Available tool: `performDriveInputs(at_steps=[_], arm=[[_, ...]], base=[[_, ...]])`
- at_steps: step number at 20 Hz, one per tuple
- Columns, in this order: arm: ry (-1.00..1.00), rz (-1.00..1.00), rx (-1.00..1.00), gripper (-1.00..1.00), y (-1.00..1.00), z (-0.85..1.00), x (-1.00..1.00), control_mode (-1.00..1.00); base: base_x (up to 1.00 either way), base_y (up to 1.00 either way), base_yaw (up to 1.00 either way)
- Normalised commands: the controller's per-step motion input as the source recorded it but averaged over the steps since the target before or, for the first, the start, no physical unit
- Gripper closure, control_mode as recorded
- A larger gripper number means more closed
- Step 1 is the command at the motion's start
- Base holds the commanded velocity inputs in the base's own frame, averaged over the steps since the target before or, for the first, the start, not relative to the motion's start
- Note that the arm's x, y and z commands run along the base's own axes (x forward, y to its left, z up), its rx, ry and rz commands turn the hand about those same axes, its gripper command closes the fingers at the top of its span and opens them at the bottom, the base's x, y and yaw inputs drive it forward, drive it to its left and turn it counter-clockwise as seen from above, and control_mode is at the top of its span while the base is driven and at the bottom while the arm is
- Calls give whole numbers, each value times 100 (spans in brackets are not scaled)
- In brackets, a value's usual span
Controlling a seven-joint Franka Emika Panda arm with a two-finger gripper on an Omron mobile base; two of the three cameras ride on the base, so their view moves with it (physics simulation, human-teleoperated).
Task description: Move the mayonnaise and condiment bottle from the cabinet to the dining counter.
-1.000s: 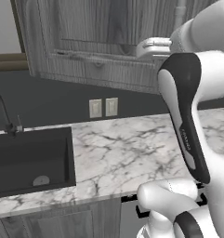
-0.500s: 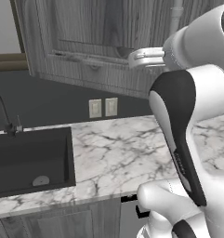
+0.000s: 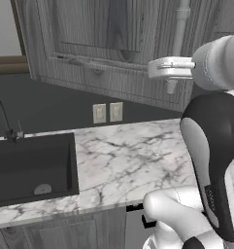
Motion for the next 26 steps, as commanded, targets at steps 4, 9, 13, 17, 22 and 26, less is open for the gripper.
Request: performDriveInputs(at_steps=[4, 9, 13, 17, 22, 26], arm=[[-13, 0, 16, -100, -16, 8, -75, -100], [-3, -3, 41, -100, -57, 10, -39, -100], [0, 0, 39, -100, -61, 14, -21, -100], [0, 0, 34, -100, -55, 14, -9, -100], [7, 0, 32, -100, -48, 8, 6, -100], [4, 0, 12, -100, -16, 0, 37, -100]], base=[[0, 0, 0], [0, 0, 0], [0, 0, 0], [0, 0, 0], [0, 0, 0], [0, 0, 0]])
